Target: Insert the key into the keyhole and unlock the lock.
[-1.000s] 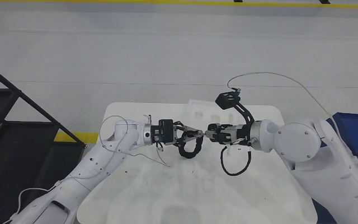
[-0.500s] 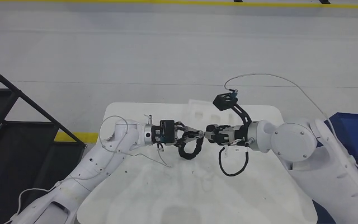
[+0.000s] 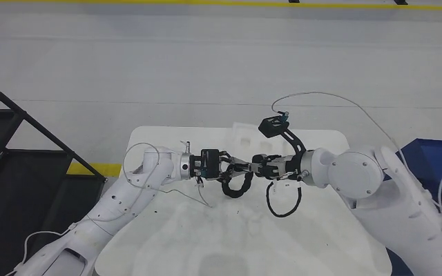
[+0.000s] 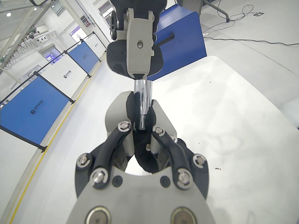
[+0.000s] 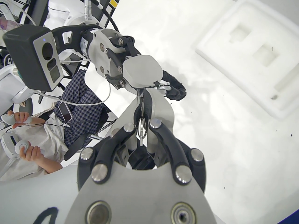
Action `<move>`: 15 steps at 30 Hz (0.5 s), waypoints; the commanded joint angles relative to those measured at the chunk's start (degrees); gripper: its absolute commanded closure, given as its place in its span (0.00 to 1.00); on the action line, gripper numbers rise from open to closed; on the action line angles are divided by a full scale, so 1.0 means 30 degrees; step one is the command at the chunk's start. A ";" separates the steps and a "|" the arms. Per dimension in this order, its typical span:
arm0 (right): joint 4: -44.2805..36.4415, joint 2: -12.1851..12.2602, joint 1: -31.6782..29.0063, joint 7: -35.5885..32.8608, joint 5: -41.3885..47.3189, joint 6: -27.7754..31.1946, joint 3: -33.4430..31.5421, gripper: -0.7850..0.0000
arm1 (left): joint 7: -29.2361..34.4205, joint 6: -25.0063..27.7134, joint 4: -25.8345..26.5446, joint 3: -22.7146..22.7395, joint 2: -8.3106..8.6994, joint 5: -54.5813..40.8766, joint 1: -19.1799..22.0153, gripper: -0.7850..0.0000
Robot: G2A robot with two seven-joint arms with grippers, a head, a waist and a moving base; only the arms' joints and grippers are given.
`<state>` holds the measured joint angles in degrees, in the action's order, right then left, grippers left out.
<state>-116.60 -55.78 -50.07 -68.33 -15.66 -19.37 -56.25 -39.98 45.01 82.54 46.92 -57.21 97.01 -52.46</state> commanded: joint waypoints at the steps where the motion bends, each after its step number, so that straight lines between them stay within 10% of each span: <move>1: 0.0028 -0.0020 0.0007 0.0098 0.0113 -0.0047 0.0009 0.67 | -0.0074 0.0090 -0.0076 -0.0002 -0.0017 -0.0080 -0.0015 1.00; 2: 0.0036 -0.0030 0.0000 0.0173 0.0183 -0.0075 -0.0002 0.19 | -0.0087 0.0128 -0.0132 0.0000 -0.0027 -0.0132 -0.0019 1.00; 3: 0.0035 -0.0039 -0.0007 0.0262 0.0281 -0.0104 -0.0043 0.00 | -0.0100 0.0185 -0.0208 0.0000 -0.0037 -0.0206 -0.0027 1.00; 15: 0.0337 0.0270 -0.0073 -0.1710 0.2167 0.5064 -0.1510 0.00 | -0.0703 0.4331 -0.1911 -0.0678 -0.0283 -0.3018 0.0752 1.00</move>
<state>-116.07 -55.07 -50.38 -71.98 -11.18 -7.26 -60.45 -41.93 57.77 76.93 45.72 -58.03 88.27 -50.51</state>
